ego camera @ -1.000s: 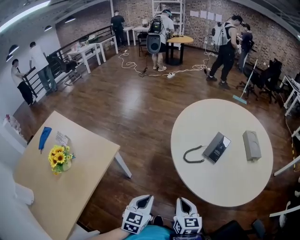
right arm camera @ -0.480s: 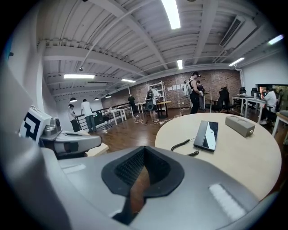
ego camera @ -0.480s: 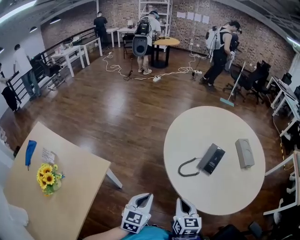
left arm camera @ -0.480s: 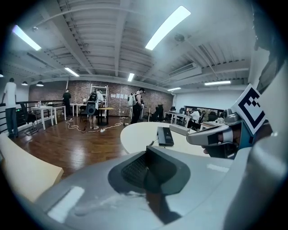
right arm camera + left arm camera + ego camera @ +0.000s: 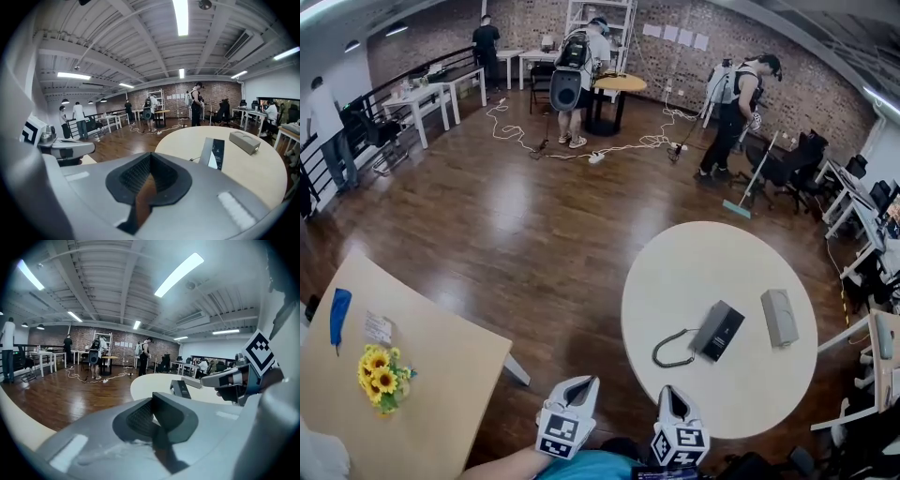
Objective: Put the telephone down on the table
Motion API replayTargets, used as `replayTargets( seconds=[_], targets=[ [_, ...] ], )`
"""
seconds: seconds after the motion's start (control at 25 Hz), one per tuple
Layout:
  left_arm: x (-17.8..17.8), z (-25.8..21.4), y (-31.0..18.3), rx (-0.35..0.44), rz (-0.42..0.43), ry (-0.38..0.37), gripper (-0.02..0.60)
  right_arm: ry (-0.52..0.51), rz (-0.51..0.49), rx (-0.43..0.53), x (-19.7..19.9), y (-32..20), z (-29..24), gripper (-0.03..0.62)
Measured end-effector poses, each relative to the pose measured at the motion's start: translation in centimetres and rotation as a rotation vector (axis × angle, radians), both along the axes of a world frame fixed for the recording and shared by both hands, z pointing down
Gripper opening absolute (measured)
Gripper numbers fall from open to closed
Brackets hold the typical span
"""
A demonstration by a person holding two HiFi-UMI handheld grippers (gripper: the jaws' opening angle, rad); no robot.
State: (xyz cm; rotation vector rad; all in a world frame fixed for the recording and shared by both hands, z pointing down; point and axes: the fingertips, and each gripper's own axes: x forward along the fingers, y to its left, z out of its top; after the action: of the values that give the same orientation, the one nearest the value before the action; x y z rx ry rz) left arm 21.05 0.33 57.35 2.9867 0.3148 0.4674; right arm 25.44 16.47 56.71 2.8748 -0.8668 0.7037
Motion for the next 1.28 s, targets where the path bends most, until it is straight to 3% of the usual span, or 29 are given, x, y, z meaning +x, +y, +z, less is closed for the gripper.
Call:
replayTargets(
  seconds=[0.36, 0.56, 0.72, 0.84, 1.0, 1.28],
  targets=[
    [7.0, -4.1, 1.4, 0.013, 0.029, 0.100, 0.014, 0.026, 0.078, 0.013, 7.0, 2.5, -1.6, -0.006],
    [11.2, -5.3, 4.1, 0.023, 0.046, 0.117, 0.014, 0.021, 0.089, 0.038, 11.7, 5.6, -1.5, -0.006],
    [14.8, -5.1, 6.7, 0.052, 0.072, 0.112, 0.014, 0.002, 0.072, 0.064, 15.4, 8.5, -0.6, -0.005],
    [17.6, -4.9, 9.5, 0.068, 0.100, 0.096, 0.014, -0.029, 0.073, 0.073, 18.1, 11.5, 0.4, 0.067],
    [20.2, -3.3, 12.7, 0.069, 0.141, 0.058, 0.014, -0.085, 0.078, 0.070, 21.1, 15.3, 3.1, 0.082],
    [23.8, -1.1, 15.6, 0.117, 0.163, -0.014, 0.015, -0.235, 0.038, 0.108, 25.4, 19.4, 8.4, 0.168]
  ],
)
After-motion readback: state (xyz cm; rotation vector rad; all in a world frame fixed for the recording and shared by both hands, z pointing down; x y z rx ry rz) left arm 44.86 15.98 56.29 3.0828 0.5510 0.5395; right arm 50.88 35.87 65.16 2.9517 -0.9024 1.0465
